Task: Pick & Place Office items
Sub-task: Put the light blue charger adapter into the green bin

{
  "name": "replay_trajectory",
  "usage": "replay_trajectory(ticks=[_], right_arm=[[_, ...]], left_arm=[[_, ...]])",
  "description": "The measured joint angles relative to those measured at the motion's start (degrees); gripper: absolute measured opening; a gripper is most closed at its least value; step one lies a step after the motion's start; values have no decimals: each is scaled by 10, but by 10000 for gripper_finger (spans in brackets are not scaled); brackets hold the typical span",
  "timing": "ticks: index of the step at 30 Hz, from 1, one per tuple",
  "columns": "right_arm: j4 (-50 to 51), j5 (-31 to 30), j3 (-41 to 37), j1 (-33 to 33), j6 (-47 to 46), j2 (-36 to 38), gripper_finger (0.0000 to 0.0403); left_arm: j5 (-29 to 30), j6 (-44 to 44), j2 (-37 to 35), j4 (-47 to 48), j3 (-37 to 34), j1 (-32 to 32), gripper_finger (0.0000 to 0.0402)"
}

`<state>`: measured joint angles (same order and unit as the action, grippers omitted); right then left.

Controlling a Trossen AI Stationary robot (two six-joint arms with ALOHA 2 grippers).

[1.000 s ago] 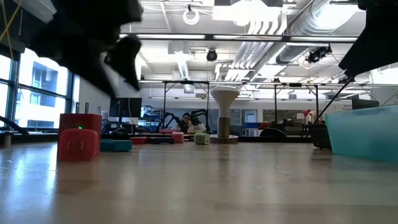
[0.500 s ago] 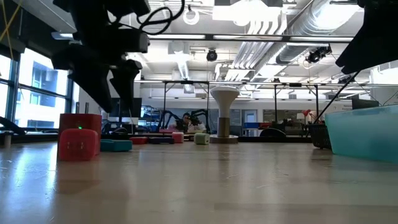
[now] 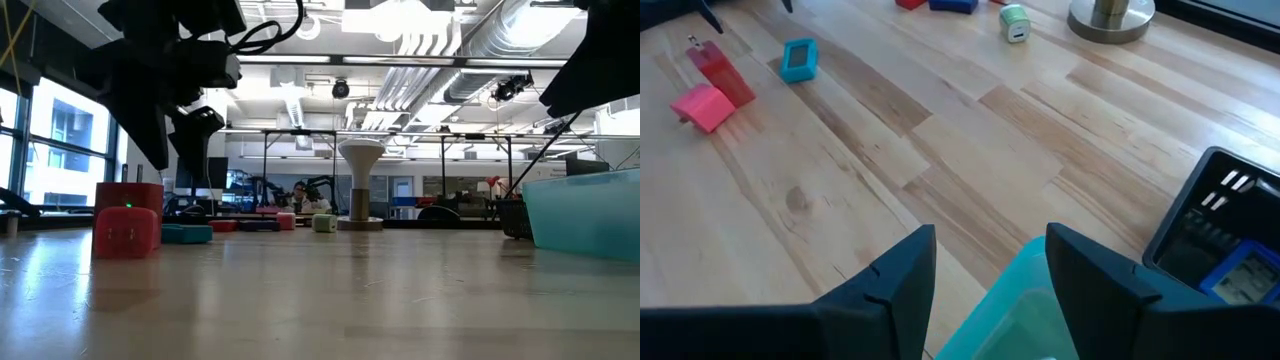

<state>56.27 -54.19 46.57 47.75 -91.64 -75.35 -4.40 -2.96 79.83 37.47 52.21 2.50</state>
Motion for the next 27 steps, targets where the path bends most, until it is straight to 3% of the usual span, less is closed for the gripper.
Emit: replay_trajectory(ticks=[7,14,27], right_arm=[[-1,-3,0,0,0,0,178],[-3,-3,0,0,3,0,178],[-18,-14,0,-2,30,0,178]], left_arm=[[7,26,0,-7,0,11,323],[109,35,18,-2,-3,31,323],[105,26,79,-4,-3,53,323]])
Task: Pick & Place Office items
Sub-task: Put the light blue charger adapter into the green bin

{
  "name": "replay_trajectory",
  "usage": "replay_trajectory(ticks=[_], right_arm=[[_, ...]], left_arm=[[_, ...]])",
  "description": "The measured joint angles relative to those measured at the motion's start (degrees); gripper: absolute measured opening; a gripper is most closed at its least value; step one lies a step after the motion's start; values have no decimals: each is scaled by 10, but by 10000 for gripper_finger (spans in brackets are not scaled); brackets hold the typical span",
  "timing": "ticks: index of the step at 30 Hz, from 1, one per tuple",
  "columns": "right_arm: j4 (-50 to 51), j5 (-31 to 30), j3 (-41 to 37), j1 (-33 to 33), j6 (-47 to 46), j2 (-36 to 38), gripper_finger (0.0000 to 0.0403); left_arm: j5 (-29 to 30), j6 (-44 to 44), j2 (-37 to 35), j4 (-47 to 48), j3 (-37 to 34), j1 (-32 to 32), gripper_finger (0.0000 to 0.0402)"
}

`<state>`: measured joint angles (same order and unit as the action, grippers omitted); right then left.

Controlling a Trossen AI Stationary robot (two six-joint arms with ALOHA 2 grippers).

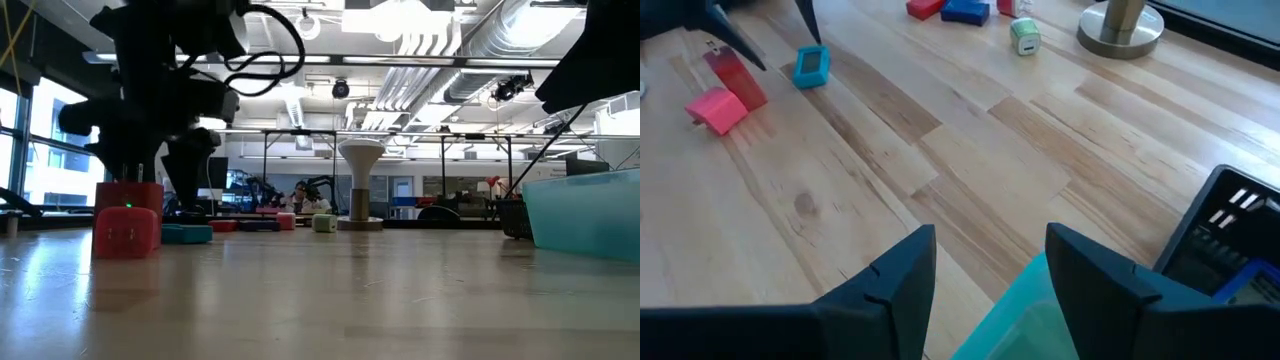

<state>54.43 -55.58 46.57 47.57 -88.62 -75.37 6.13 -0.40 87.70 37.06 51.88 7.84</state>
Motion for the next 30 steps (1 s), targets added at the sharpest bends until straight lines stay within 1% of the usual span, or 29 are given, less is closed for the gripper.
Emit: replay_trajectory(ticks=[7,12,14,18,22,26,30], right_arm=[[-1,0,0,0,0,0,178],[-2,0,0,0,0,0,178],[-2,0,0,0,0,0,178],[-2,0,0,0,2,0,178],[-2,0,0,0,4,0,178],[-2,0,0,0,4,0,178],[-2,0,0,0,4,0,178]], left_arm=[[0,-1,38,-3,1,-3,323],[-5,-2,65,-9,3,-17,323],[-18,-1,72,-15,3,-23,323],[-73,-11,75,-34,2,-37,323],[-85,-11,76,-40,1,-44,322],[-86,-12,76,-41,1,-44,312],[-75,-13,76,-42,0,-43,288]])
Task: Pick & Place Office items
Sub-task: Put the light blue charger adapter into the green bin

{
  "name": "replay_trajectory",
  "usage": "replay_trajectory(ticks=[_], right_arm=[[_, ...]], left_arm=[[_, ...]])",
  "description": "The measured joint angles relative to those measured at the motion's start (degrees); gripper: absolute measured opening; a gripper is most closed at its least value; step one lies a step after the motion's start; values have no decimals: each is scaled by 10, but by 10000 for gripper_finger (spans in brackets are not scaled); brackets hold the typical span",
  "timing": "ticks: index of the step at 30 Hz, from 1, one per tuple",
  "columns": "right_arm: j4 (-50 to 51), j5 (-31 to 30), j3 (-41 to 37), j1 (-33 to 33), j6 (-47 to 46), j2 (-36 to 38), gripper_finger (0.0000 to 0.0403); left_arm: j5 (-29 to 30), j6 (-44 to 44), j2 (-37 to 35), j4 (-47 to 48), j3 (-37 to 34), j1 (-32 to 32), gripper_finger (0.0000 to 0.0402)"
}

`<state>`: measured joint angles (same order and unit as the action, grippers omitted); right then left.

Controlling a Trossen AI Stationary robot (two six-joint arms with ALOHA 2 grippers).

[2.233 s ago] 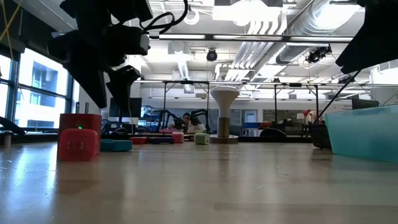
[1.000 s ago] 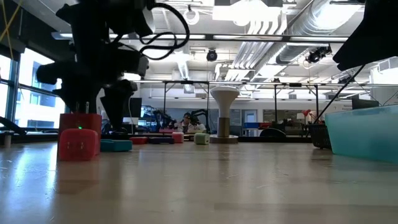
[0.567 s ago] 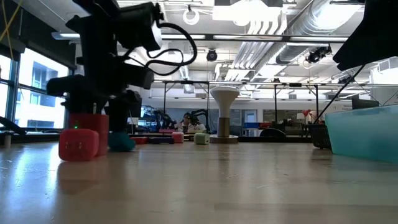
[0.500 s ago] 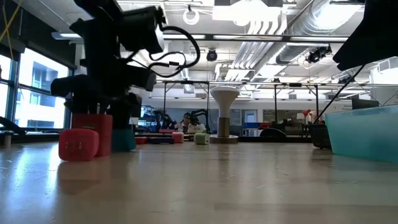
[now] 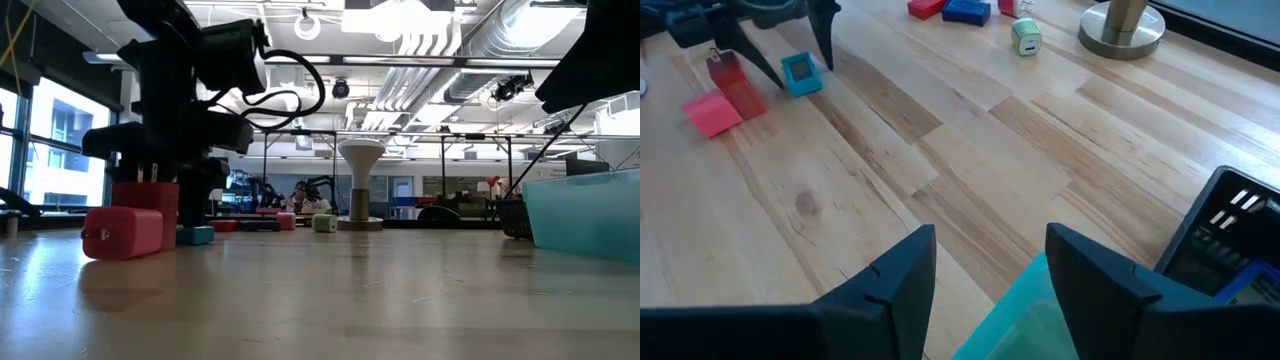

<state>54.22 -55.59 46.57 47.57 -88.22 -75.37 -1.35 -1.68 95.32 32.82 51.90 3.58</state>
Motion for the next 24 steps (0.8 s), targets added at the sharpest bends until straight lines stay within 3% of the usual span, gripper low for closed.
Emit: replay_trajectory(ticks=[15,24], right_arm=[[0,0,0,0,0,0,178],[0,-15,0,0,0,0,178]], left_arm=[[35,11,0,-1,0,33,132],[67,4,-37,6,1,41,125]])
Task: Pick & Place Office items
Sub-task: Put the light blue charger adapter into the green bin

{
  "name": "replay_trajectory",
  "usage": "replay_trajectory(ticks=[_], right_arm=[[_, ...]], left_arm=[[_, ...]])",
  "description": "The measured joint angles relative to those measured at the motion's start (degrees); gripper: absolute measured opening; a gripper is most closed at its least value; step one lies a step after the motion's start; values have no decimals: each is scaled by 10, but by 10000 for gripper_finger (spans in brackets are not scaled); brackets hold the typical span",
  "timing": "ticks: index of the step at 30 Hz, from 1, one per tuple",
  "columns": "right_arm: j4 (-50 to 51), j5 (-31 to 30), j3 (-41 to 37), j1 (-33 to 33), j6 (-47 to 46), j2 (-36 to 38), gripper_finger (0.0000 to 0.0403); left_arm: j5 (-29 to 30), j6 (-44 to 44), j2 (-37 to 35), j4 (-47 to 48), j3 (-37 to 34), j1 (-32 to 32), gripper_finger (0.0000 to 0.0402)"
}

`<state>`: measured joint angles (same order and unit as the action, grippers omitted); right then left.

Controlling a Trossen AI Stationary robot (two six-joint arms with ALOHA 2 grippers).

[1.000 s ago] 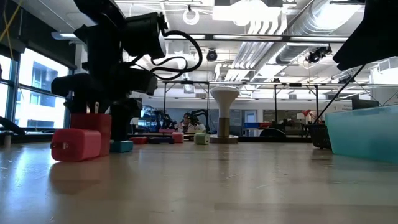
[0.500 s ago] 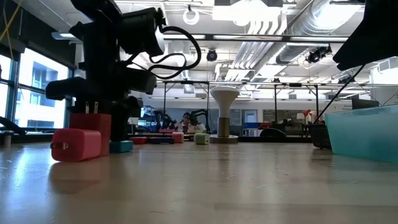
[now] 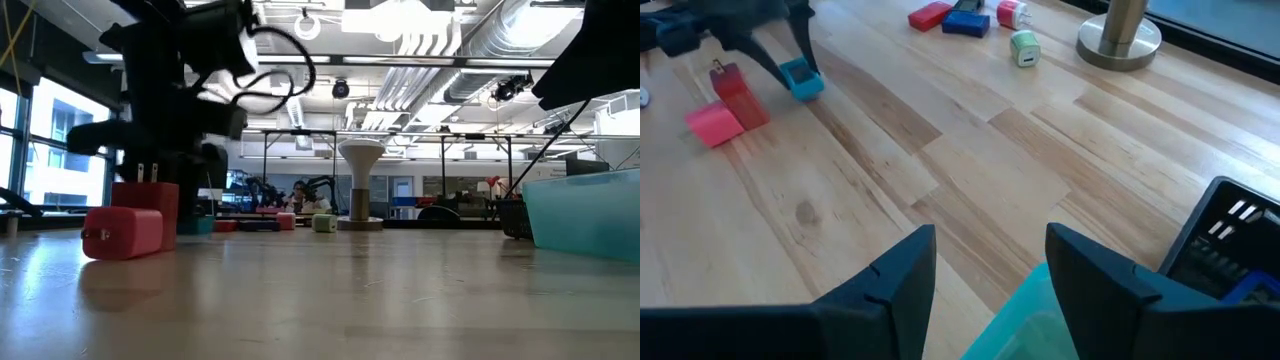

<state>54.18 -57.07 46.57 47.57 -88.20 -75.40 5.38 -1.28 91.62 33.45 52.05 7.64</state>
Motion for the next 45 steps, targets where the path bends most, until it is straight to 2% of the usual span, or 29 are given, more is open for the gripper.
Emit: replay_trajectory(ticks=[7,14,18,22,25,29,35,37,41,45], right_arm=[[-1,-4,0,0,0,0,178],[-62,-59,0,-2,23,0,178],[-147,-94,0,-16,139,0,178],[-305,-129,0,-31,350,0,178],[-417,-132,0,-45,509,0,178],[-517,-108,0,-60,633,0,178],[-625,26,0,-87,749,0,178],[-656,53,0,-91,780,0,178],[-713,65,0,-90,827,0,178],[-721,65,0,-91,852,0,179]], left_arm=[[62,13,-54,-4,2,0,125],[22,55,-96,-71,30,22,125],[39,32,-98,-174,32,53,125],[57,22,-92,-283,33,75,125],[58,21,-89,-335,33,88,125],[58,20,-83,-376,33,96,125],[60,20,-77,-387,33,92,125],[60,20,-76,-384,33,90,125],[61,21,-72,-384,33,90,125],[61,21,-72,-387,33,90,125]])
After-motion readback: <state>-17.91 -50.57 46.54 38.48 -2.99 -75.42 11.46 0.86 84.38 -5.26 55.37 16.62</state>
